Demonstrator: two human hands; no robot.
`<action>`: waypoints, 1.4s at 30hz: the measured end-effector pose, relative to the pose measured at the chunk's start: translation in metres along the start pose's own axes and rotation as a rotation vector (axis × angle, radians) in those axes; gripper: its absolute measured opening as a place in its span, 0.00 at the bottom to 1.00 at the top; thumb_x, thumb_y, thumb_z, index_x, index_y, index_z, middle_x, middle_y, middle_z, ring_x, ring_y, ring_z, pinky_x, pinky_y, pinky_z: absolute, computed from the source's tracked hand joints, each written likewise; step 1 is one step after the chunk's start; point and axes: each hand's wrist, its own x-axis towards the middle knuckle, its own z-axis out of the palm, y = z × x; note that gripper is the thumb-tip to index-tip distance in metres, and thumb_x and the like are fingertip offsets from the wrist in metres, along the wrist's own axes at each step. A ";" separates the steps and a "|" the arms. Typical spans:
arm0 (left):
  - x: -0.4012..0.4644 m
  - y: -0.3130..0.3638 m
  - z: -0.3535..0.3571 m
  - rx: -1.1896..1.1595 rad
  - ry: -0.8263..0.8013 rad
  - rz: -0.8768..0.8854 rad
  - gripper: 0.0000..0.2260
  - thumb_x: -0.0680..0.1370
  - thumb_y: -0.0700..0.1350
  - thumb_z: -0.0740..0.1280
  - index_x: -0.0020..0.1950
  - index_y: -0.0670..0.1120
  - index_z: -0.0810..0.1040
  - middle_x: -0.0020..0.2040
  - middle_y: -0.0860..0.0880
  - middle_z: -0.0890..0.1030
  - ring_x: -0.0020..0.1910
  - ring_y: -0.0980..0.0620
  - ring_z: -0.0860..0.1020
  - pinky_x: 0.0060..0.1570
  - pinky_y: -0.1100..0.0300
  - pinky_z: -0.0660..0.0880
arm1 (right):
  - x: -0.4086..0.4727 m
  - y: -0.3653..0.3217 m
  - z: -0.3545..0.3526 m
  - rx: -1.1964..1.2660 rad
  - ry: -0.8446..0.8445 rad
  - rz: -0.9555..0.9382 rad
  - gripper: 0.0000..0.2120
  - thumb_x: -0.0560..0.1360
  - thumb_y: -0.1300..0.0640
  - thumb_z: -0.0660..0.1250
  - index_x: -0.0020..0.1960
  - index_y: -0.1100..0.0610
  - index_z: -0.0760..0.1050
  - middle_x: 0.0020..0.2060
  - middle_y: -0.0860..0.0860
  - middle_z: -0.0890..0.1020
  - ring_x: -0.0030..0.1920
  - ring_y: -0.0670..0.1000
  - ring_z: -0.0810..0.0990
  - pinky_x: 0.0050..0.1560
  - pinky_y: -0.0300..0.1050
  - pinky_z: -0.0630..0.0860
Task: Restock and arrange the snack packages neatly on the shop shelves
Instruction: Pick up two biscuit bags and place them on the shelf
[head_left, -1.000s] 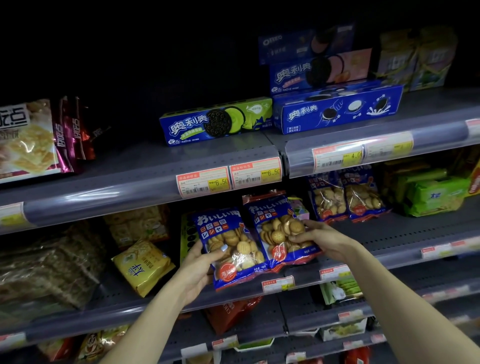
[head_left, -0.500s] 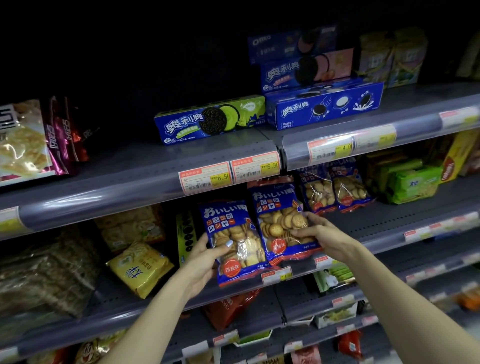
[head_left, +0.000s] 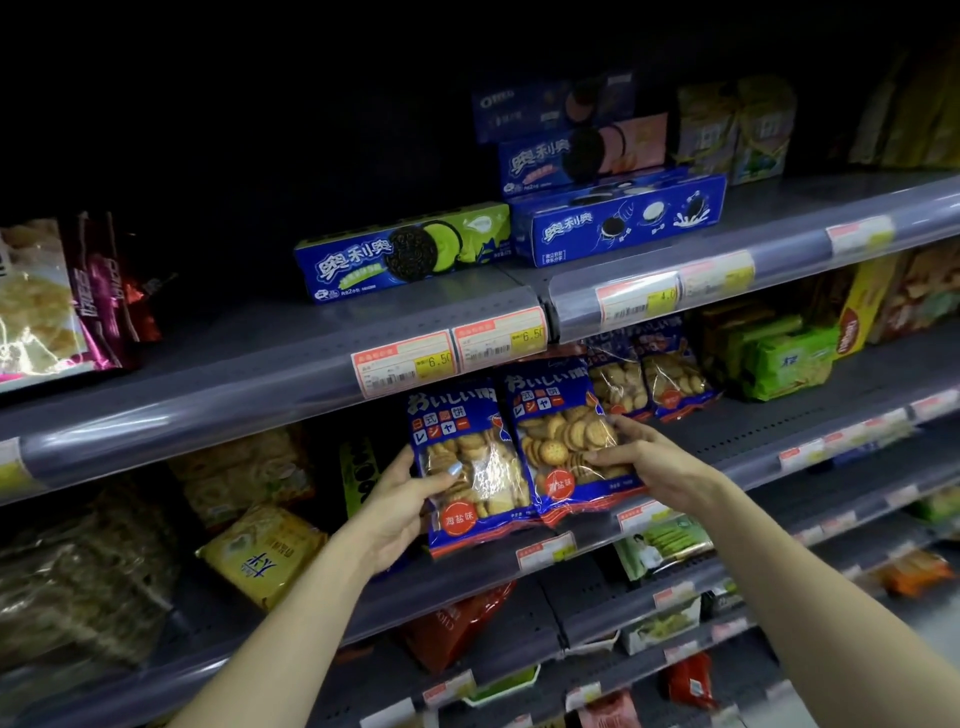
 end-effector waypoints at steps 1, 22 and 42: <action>0.002 0.001 0.003 0.004 -0.005 0.002 0.21 0.76 0.36 0.68 0.66 0.51 0.70 0.56 0.44 0.82 0.53 0.45 0.82 0.52 0.46 0.79 | -0.002 -0.001 -0.004 0.007 -0.001 0.000 0.23 0.69 0.71 0.71 0.61 0.56 0.73 0.52 0.58 0.84 0.52 0.56 0.82 0.53 0.46 0.77; 0.082 -0.011 0.183 -0.032 0.038 0.023 0.20 0.74 0.35 0.70 0.60 0.52 0.73 0.57 0.43 0.82 0.56 0.43 0.80 0.58 0.42 0.76 | 0.021 -0.061 -0.200 -0.092 -0.088 0.054 0.28 0.66 0.76 0.70 0.62 0.57 0.69 0.51 0.59 0.83 0.51 0.58 0.83 0.47 0.50 0.82; 0.151 -0.023 0.242 -0.052 0.248 0.111 0.21 0.74 0.28 0.67 0.59 0.51 0.73 0.53 0.45 0.82 0.51 0.48 0.80 0.50 0.52 0.77 | 0.086 -0.046 -0.231 -0.336 0.028 -0.045 0.29 0.72 0.71 0.67 0.70 0.58 0.62 0.62 0.57 0.77 0.55 0.54 0.79 0.41 0.40 0.78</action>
